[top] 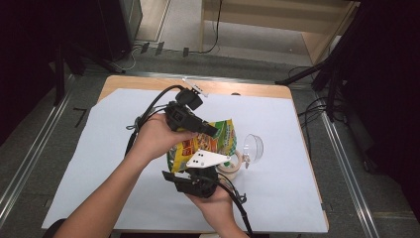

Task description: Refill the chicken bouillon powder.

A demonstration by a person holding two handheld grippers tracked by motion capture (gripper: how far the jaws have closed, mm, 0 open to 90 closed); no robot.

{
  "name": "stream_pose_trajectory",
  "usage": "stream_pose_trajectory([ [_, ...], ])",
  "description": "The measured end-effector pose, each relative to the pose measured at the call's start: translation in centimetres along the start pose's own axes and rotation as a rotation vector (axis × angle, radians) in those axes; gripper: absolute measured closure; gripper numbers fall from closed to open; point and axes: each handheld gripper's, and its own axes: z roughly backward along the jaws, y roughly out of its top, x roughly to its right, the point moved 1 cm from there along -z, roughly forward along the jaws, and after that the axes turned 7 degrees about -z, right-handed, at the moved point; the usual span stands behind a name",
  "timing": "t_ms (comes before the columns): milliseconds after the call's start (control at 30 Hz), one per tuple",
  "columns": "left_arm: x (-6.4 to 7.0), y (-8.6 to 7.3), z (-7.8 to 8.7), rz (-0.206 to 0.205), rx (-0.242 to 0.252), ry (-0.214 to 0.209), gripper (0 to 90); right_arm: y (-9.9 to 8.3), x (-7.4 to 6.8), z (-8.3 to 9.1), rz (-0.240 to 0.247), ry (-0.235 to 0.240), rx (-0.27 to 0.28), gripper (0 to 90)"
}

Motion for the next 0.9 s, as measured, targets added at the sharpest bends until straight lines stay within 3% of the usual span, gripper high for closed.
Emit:
stream_pose_trajectory([
  [667, -0.47, -0.88, 0.38, 0.005, 0.037, -0.014, 82.3, -0.06, 0.03, -0.34, 0.012, -0.006, -0.021, 67.6],
  [900, 0.06, -0.95, 0.59, -0.005, 0.038, -0.009, 82.3, -0.1, -0.23, -0.42, 0.004, 0.004, -0.021, 67.9],
])
